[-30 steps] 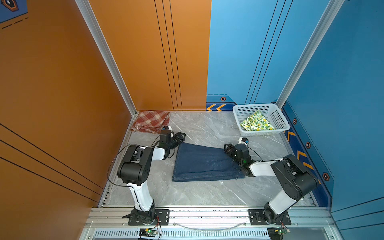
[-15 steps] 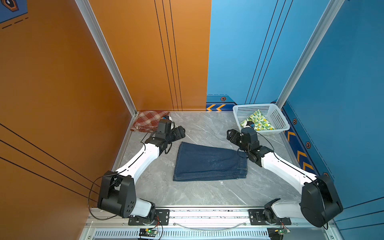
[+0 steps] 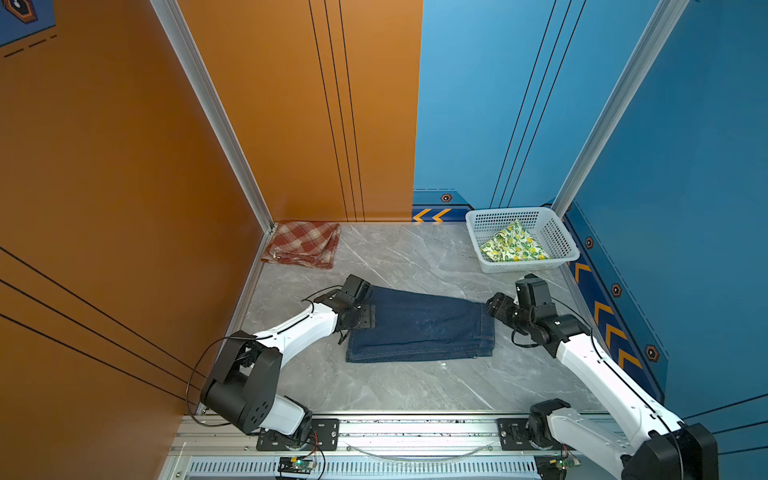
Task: Fold and stack the skirts
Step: 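Grasp the folded denim skirt's two short ends with both grippers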
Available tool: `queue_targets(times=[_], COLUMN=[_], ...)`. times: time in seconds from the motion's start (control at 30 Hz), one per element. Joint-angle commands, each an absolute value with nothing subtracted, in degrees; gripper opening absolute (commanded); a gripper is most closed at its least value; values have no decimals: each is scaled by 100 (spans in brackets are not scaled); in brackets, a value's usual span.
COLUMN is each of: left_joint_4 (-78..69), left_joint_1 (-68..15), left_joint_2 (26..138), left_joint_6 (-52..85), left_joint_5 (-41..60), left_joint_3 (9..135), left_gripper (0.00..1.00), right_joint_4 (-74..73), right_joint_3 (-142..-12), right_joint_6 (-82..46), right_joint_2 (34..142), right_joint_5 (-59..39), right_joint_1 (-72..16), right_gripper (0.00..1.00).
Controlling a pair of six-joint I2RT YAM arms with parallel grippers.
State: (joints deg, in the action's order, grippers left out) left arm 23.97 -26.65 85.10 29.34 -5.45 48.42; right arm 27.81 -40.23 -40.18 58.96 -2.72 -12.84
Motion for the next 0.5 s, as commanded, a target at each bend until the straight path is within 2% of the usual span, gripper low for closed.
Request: queue_targets(times=[0.0,0.47], left_joint_4=[2437,1973], left_joint_1=[-2651,-2410], left_joint_2=[8778,9156], left_joint_6=[2838,2971], left_joint_5=[-749,-447], left_joint_3=[4772,4492], left_gripper=[83,77], right_joint_4=[3218,2224], right_joint_3=[-3795,-3083], right_joint_6=[-3807,-3891], right_joint_2=[6076,6976], right_joint_5=[-809,-1523], right_joint_1=[-1161,-993], right_gripper=[77,74])
